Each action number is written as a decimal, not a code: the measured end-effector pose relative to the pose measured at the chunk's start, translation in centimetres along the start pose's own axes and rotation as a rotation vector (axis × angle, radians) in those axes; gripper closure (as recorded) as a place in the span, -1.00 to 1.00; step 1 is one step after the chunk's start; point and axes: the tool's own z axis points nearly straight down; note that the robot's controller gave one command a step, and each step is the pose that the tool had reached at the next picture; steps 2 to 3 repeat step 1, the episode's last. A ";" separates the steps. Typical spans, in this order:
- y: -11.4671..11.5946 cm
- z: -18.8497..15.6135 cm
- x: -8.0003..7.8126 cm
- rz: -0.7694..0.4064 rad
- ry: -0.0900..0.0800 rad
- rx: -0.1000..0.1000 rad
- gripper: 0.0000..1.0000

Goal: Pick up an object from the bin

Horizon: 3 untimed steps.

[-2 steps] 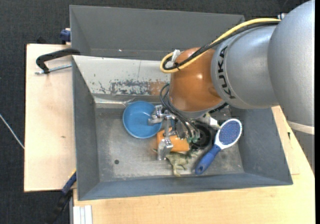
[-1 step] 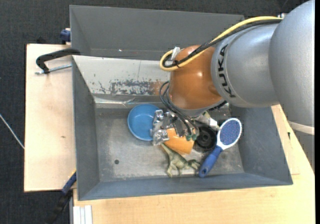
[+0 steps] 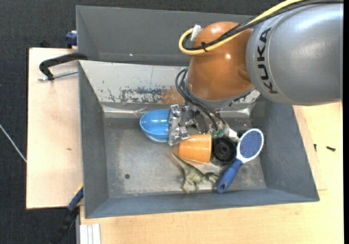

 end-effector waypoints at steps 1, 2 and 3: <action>1.0 -5.9 0.4 -0.004 0.001 0.000 1.00; 1.0 -5.9 0.4 -0.004 0.001 0.000 1.00; 1.0 -5.9 0.4 -0.004 0.001 0.000 1.00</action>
Offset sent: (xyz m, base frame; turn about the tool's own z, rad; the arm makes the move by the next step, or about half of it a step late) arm -0.0096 0.0072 0.0539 -0.0028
